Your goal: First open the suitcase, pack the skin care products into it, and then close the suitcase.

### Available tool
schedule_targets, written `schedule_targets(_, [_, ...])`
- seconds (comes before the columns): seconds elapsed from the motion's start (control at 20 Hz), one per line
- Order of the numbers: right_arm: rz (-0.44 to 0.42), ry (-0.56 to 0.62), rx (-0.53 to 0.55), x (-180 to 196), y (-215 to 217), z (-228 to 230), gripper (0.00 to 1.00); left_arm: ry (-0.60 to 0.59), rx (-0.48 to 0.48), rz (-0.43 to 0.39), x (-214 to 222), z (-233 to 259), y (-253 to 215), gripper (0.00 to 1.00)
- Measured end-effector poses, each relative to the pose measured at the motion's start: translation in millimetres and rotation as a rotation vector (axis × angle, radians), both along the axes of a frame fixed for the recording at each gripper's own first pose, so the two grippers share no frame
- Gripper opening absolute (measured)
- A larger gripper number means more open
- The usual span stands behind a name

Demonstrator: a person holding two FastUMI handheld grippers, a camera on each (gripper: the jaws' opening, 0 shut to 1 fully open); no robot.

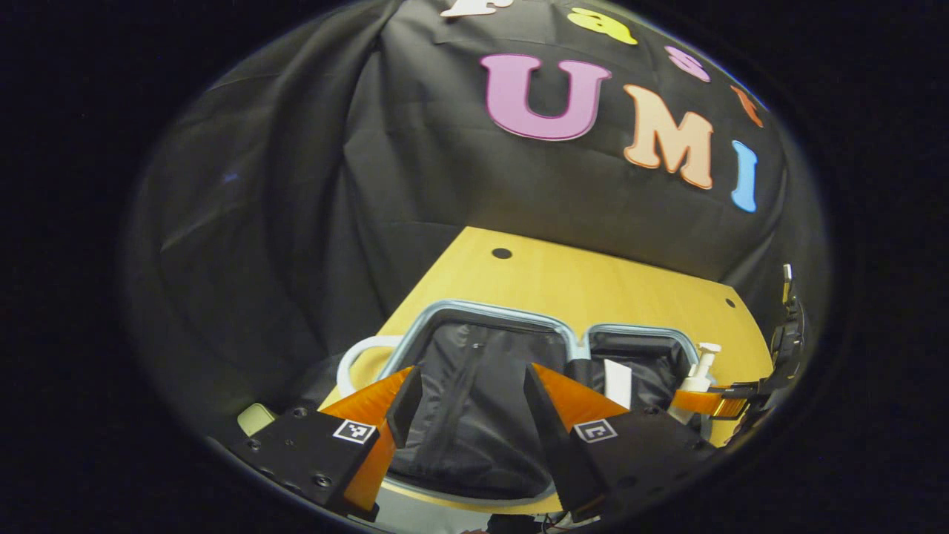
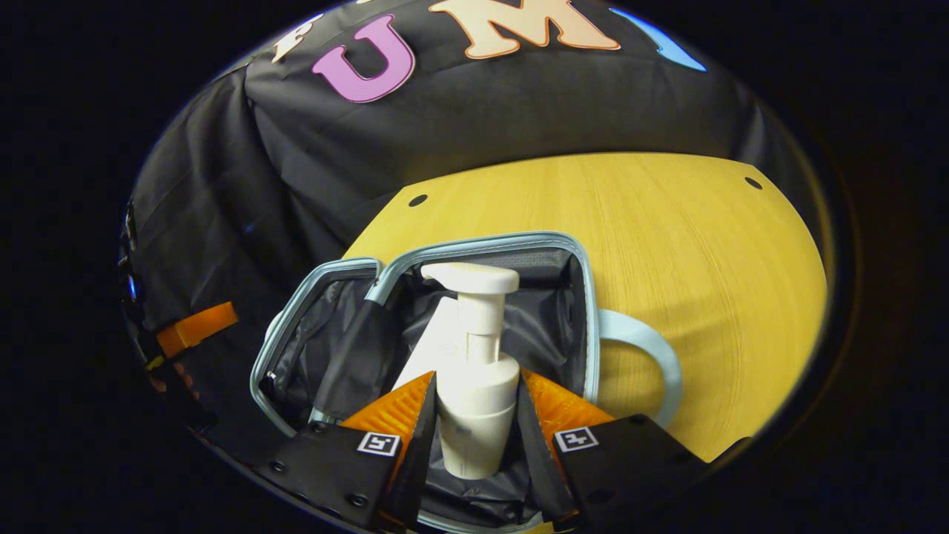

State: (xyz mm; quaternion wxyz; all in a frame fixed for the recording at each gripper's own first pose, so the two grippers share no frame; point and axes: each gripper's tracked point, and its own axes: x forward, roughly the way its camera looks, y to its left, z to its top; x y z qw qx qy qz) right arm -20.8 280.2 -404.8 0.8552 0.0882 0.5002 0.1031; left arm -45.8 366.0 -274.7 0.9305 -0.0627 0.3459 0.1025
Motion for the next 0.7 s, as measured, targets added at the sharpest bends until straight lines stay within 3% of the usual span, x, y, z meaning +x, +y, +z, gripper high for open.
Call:
schedule_targets(0.3, [-0.028, 0.010, -0.042, 10, -1, -15, 0.61, 0.043, 0.018, 0.105, 6, -25, 67, 0.81])
schedule_targets(0.35, [-0.036, 0.006, -0.041, 10, 0, -13, 0.57, 0.053, 0.017, 0.116, 5, -29, 72, 0.82])
schedule_targets(0.55, [-0.046, -0.032, -0.022, 17, 6, 3, 0.85, 0.105, 0.037, 0.141, 8, -55, 108, 0.82])
schedule_targets(0.7, [-0.052, -0.086, -0.011, 26, 8, 24, 0.92, 0.154, 0.021, 0.156, 12, -76, 129, 0.81])
